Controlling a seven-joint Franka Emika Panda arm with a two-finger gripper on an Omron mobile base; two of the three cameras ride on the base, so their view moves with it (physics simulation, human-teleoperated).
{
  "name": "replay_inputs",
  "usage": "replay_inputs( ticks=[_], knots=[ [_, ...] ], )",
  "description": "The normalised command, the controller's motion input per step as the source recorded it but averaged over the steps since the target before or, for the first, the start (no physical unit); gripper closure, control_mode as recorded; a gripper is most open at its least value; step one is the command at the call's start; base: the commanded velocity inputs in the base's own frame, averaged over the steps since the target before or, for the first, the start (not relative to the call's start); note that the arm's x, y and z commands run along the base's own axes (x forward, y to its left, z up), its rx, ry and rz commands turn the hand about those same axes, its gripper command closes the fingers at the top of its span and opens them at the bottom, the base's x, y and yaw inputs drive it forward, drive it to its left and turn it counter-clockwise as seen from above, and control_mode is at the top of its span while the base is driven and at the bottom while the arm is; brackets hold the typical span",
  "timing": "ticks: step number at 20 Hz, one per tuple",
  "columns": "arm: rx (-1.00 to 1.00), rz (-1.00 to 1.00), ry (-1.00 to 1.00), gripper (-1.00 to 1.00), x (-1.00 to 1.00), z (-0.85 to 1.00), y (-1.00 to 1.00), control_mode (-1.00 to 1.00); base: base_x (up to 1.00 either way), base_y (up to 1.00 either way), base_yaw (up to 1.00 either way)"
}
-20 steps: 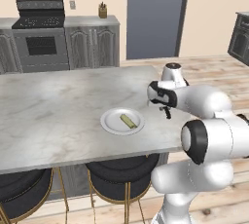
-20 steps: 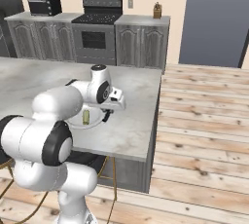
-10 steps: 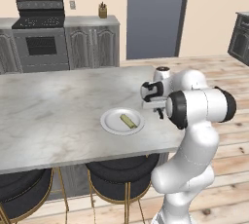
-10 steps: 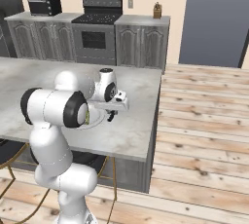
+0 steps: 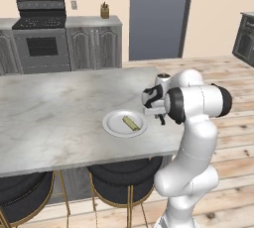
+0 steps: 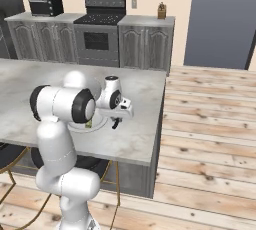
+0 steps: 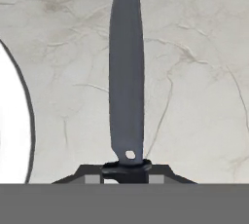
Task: Retrieve the butter from the fridge and place it on a plate on the dining table. Then retrieve the butter knife by the fridge and place it near the plate.
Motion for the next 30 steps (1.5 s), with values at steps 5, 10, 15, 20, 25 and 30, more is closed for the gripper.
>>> replay_inputs(
  ticks=[5,10,15,20,25,30],
  knots=[
    [0.00,0.00,-0.08,1.00,0.00,-0.27,0.00,-1.00,0.00,0.00,0.00],
    [0.00,0.00,-0.03,1.00,0.00,-0.27,0.00,-1.00,0.00,0.00,0.00],
    [0.00,0.00,0.00,1.00,0.02,-0.26,0.00,-1.00,0.00,0.00,0.00],
    [0.00,0.00,0.00,1.00,0.16,-0.11,0.00,-1.00,0.00,0.00,0.00],
    [0.00,0.00,0.00,1.00,0.12,-0.09,0.00,-1.00,0.00,0.00,0.00],
    [0.00,0.00,0.00,1.00,0.02,-0.17,0.05,-1.00,0.00,0.00,0.00]
  ],
)
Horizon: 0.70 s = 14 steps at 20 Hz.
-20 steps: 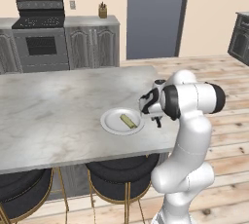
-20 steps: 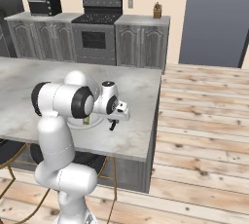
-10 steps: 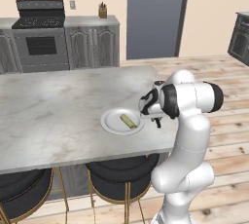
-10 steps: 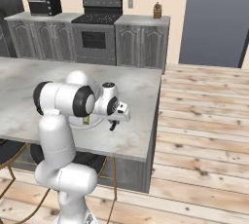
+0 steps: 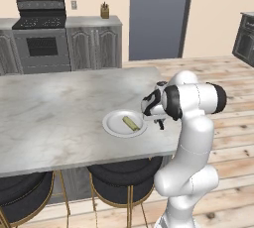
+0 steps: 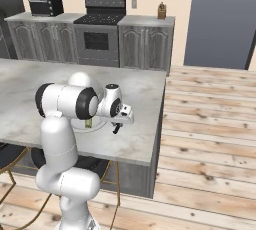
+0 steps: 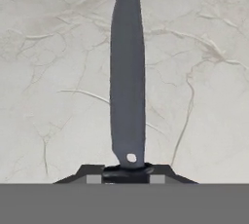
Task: Retrieve the butter from the fridge and place it on a plate on the dining table. Then retrieve the butter knife by the fridge and place it near the plate.
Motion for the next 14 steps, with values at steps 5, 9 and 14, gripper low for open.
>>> replay_inputs(
  ticks=[5,9,14],
  knots=[
    [0.00,0.00,0.00,1.00,0.09,-0.16,0.14,-1.00,0.00,0.00,0.00],
    [0.00,0.00,0.00,1.00,0.13,-0.19,0.14,-1.00,0.00,0.00,0.00],
    [0.00,0.00,0.00,-1.00,0.10,-0.18,0.08,-1.00,0.00,0.00,0.00]
  ],
)
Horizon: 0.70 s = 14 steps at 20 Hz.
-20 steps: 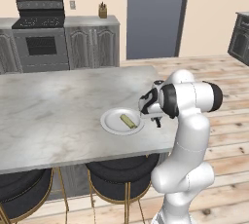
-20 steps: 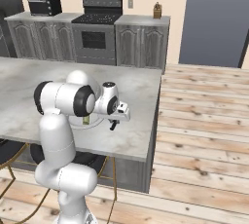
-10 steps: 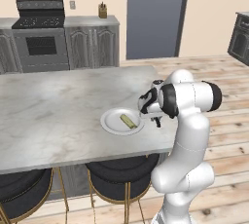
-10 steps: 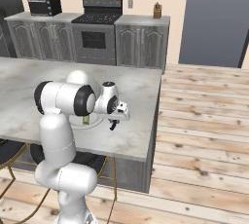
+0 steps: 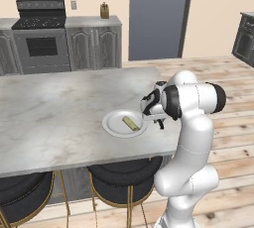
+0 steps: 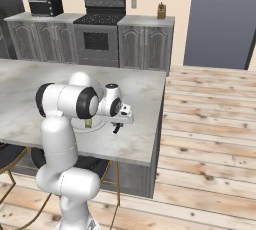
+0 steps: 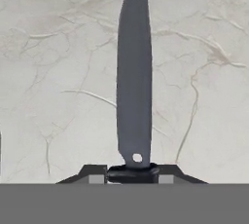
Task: Retrieve the butter from the fridge and place it on a plate on the dining table. Then retrieve the butter knife by the fridge and place it near the plate.
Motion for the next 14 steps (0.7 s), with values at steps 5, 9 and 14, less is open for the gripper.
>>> replay_inputs(
  ticks=[5,9,14],
  knots=[
    [0.00,0.00,0.01,-1.00,0.00,-0.01,0.00,-1.00,0.00,0.00,0.00],
    [0.00,-0.01,0.04,-1.00,0.00,0.00,-0.02,-1.00,0.00,0.00,0.00],
    [0.00,0.00,0.00,-1.00,0.00,0.02,0.00,-1.00,0.00,0.00,0.00]
  ],
)
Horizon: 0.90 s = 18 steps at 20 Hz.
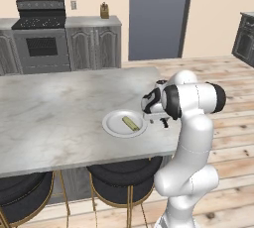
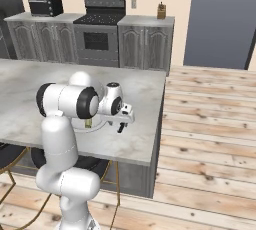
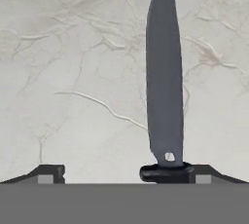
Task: Retrieve the butter from the fridge and place it on a plate on the dining table. Then retrieve the butter knife by the fridge and place it near the plate.
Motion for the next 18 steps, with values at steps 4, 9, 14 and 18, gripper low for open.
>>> replay_inputs(
  ticks=[4,9,14,18],
  knots=[
    [0.00,0.00,0.00,-1.00,0.00,0.20,-0.01,-1.00,0.00,0.00,0.00],
    [-0.02,-0.03,0.00,-1.00,0.00,0.40,0.00,-1.00,0.00,0.00,0.00],
    [0.00,-0.14,0.00,-1.00,-0.04,0.05,0.10,-1.00,0.00,0.00,0.00],
    [0.00,-0.08,0.03,-1.00,-0.16,0.62,0.02,-1.00,0.00,0.00,0.00]
  ],
)
